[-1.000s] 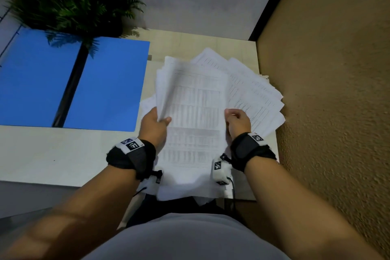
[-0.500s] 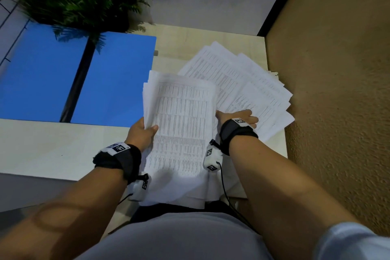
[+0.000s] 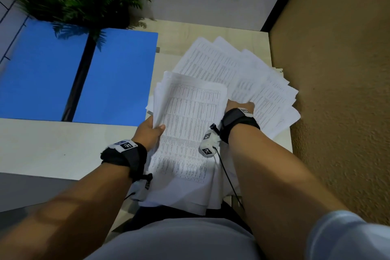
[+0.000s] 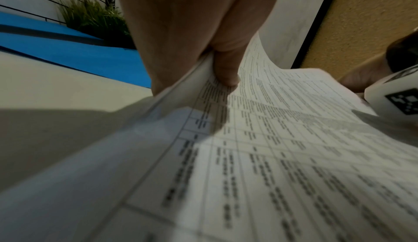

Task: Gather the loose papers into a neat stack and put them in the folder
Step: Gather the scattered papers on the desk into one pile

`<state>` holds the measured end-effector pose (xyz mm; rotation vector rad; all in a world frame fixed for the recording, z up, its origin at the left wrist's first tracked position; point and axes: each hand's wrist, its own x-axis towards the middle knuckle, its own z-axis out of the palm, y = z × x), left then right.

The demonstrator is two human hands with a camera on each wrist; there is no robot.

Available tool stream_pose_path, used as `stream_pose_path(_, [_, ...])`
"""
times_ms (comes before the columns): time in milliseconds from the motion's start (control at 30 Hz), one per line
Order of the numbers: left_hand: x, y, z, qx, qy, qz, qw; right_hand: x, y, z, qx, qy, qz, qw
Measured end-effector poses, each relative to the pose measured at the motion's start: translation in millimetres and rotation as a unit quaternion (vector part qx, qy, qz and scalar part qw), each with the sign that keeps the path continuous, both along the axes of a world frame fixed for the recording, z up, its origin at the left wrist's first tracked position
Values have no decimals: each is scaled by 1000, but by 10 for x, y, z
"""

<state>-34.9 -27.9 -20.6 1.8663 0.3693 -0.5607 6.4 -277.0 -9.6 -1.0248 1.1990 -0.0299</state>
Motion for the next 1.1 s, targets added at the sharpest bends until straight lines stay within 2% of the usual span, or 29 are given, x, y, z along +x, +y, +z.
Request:
stream_pose_path(33, [3, 2, 4, -1, 0, -6, 1000, -20, 69, 13, -36, 31, 57, 997])
stream_pose_path(67, [10, 4, -1, 0, 1, -11, 1000, -35, 95, 85, -72, 54, 56, 994])
stream_pose_path(167, [17, 35, 22, -3, 7, -26, 1000, -152, 97, 100, -163, 96, 175, 966])
stream_pose_path(233, [12, 77, 36, -22, 13, -13, 1000, -137, -17, 77, -136, 53, 132, 980])
stream_pose_path(267, [3, 102, 49, -49, 14, 12, 999, -172, -73, 98, -182, 58, 135, 972])
stream_pose_path(367, [-43, 141, 173, -130, 9, 98, 987, -246, -273, 94, -230, 34, 161, 959])
stream_pose_path(467, [-21, 112, 231, -180, 11, 145, 973, -488, -468, 110, -212, 23, 207, 955])
stream_pose_path(533, [25, 21, 254, -198, 17, 148, 969, -679, -533, 98, -153, 5, 230, 961])
stream_pose_path(667, [81, -236, 208, -186, 35, 96, 977, -955, -520, 113, -141, 46, 348, 926])
stream_pose_path(700, [83, -280, 156, -177, 39, 89, 979, -1012, -530, 89, -123, 37, 341, 931])
stream_pose_path(767, [86, -312, 51, -165, 33, 83, 982, -1069, -515, 2, -136, 11, 263, 955])
stream_pose_path(800, [85, -331, 18, -150, 20, 77, 985, -1085, -525, -9, -181, 13, 210, 961])
stream_pose_path(867, [82, -345, 9, -132, -11, 69, 989, -1064, -520, -16, -267, 44, 152, 951])
stream_pose_path(933, [85, -385, 1, -133, -18, 77, 988, -1031, -456, -66, -273, 49, 167, 946])
stream_pose_path(1000, [89, -474, -28, -114, 11, 80, 990, -998, -351, -99, -244, 55, 172, 953])
stream_pose_path(1100, [105, -629, -34, 38, 45, 23, 998, -964, -172, -36, -203, 23, 140, 969])
